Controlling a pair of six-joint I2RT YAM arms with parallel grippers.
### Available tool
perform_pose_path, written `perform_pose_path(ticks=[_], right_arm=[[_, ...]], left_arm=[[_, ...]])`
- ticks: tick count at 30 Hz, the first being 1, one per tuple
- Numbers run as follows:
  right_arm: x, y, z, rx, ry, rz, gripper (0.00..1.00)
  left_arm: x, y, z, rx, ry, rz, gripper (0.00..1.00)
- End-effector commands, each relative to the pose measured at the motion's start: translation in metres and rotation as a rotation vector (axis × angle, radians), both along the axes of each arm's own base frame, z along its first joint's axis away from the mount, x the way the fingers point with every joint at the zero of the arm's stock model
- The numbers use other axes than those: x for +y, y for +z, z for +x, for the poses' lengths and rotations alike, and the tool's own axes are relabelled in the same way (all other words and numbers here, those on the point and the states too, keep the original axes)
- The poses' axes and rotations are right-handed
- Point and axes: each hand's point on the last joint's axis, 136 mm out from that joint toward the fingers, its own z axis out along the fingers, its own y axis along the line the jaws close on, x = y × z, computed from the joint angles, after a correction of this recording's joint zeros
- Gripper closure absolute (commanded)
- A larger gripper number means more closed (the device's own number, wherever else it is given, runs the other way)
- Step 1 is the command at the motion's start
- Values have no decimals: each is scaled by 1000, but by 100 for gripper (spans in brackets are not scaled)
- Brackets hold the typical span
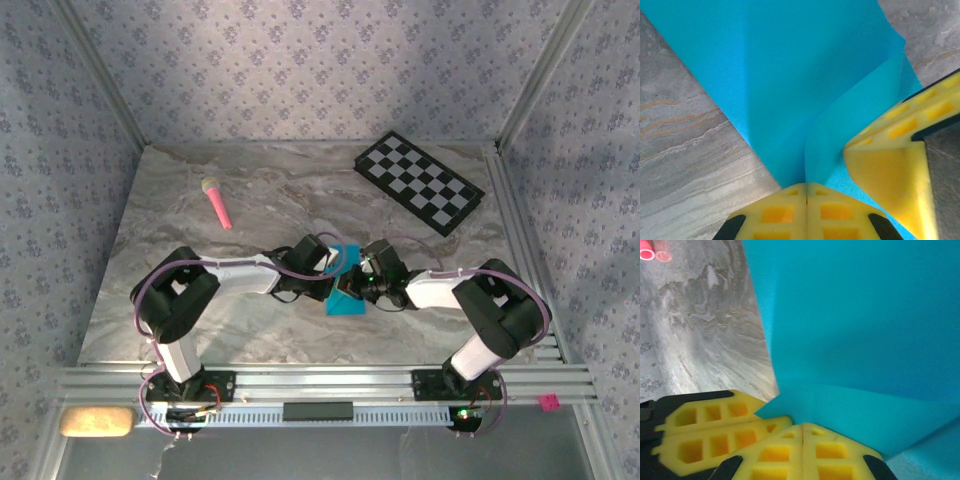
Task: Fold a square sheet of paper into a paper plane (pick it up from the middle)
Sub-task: Fold the triangle a second time at the center of the table.
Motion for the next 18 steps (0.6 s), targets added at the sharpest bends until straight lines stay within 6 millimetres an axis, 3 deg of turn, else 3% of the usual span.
perform_pose_path(ticks=[1, 6, 14, 18], right_arm=[[-11, -17, -6, 41, -26, -32, 100], [-15, -25, -10, 56, -37, -41, 100], [-15, 14, 10, -29, -47, -21, 100], [-22, 13, 19, -20, -63, -8, 100]], left_arm=[[10, -19, -8, 52, -3, 65, 99], [10, -21, -8, 55, -2, 71, 99], [13, -21, -7, 55, -2, 91, 99], [13, -21, -7, 56, -5, 95, 99]])
